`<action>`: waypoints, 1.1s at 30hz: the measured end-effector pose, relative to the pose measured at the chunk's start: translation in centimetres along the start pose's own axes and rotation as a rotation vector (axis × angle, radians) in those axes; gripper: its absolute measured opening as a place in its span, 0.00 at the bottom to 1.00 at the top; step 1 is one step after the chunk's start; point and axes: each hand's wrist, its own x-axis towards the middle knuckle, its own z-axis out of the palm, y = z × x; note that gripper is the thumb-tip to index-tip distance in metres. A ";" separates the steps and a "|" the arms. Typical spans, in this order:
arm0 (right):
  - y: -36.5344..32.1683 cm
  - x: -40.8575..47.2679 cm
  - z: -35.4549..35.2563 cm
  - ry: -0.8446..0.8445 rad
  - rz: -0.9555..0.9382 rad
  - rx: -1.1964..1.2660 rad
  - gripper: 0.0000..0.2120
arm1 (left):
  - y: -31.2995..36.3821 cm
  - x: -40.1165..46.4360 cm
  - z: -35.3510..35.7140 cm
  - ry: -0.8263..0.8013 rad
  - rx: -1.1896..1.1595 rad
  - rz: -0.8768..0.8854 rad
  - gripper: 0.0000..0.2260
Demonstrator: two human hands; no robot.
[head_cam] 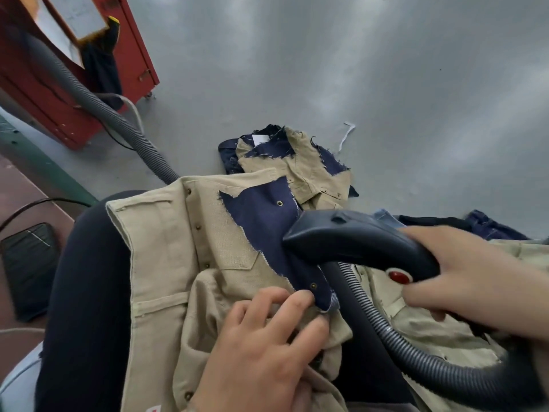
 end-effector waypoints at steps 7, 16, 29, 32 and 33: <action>-1.9 5.8 -2.0 0.055 -0.001 0.090 0.11 | 0.2 -0.1 -0.2 -0.035 -0.002 -0.010 0.23; -1.4 2.0 -5.1 0.240 -0.049 0.019 0.13 | 0.3 -0.2 0.0 -0.009 -0.018 -0.016 0.22; -3.0 4.3 -1.3 0.059 -0.068 -0.061 0.12 | 0.0 0.0 0.1 0.089 0.000 -0.004 0.13; -4.3 6.8 -1.6 0.110 -0.072 -0.044 0.12 | 0.1 0.0 -0.1 0.061 -0.023 -0.015 0.16; -4.8 7.6 -1.7 0.126 -0.069 -0.046 0.11 | 0.1 -0.1 -0.2 0.045 -0.023 -0.016 0.17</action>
